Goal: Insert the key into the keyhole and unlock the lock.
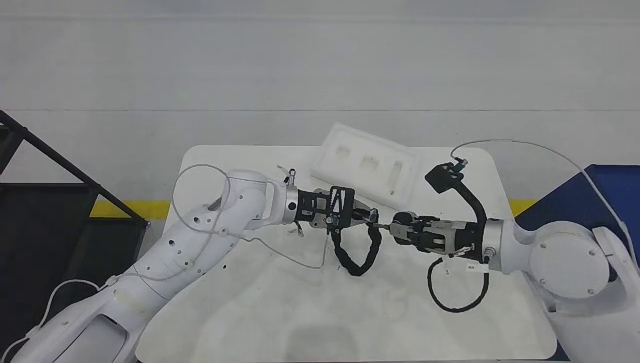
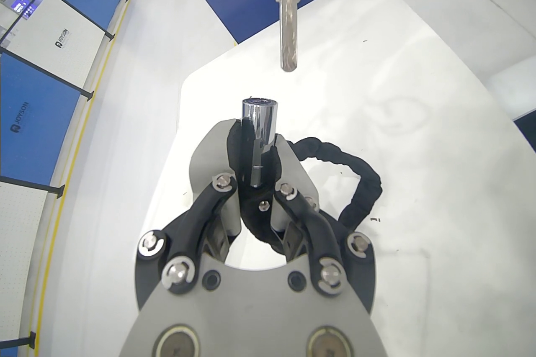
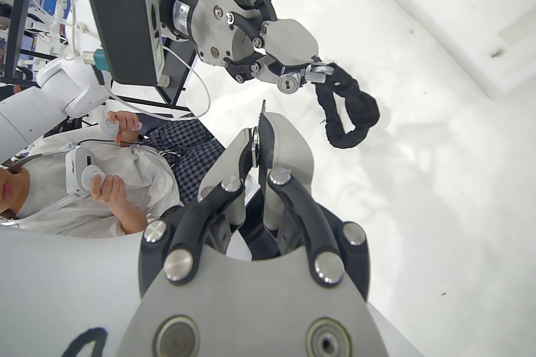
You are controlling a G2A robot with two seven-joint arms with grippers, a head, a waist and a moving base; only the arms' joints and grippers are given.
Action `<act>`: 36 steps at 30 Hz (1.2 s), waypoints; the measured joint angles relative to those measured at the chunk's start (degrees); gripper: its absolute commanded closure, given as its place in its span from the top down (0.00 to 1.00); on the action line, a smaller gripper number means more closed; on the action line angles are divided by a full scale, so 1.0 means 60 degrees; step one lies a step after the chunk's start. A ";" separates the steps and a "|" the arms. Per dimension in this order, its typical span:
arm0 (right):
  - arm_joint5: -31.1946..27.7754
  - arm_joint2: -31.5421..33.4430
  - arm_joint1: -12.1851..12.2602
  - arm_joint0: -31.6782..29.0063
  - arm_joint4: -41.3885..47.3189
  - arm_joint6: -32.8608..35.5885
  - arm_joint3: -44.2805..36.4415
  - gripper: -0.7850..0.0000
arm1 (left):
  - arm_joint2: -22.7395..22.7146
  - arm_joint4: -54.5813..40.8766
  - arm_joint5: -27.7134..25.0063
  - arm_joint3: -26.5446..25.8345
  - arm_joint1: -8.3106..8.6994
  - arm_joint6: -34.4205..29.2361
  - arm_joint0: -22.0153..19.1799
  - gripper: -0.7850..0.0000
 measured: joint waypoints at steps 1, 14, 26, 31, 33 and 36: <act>0.0010 0.0003 0.0005 -0.0019 -0.0046 -0.0032 -0.0024 0.00 | -0.0015 0.0007 -0.0022 0.0006 -0.0001 0.0038 0.0001 0.00; 0.0073 -0.0140 0.0045 0.0069 -0.0138 -0.0003 0.0010 0.00 | -0.0108 0.0073 -0.0343 -0.0012 -0.0052 0.0299 0.0056 0.00; 0.0052 -0.0263 0.0072 0.0193 -0.0209 -0.0093 0.0055 0.00 | -0.0163 0.0153 -0.0519 0.0017 -0.0103 0.0281 0.0082 0.00; 0.0106 -0.0312 0.0087 0.0214 -0.0307 -0.0098 0.0045 0.00 | -0.0190 0.0191 -0.0573 0.0030 -0.0119 0.0282 0.0093 0.00; 0.0127 -0.0339 0.0093 0.0226 -0.0327 -0.0080 0.0047 0.00 | -0.0205 0.0218 -0.0593 0.0041 -0.0123 0.0286 0.0098 0.00; 0.0130 -0.0383 0.0100 0.0246 -0.0351 -0.0061 0.0049 0.00 | -0.0238 0.0244 -0.0637 0.0044 -0.0126 0.0319 0.0103 0.00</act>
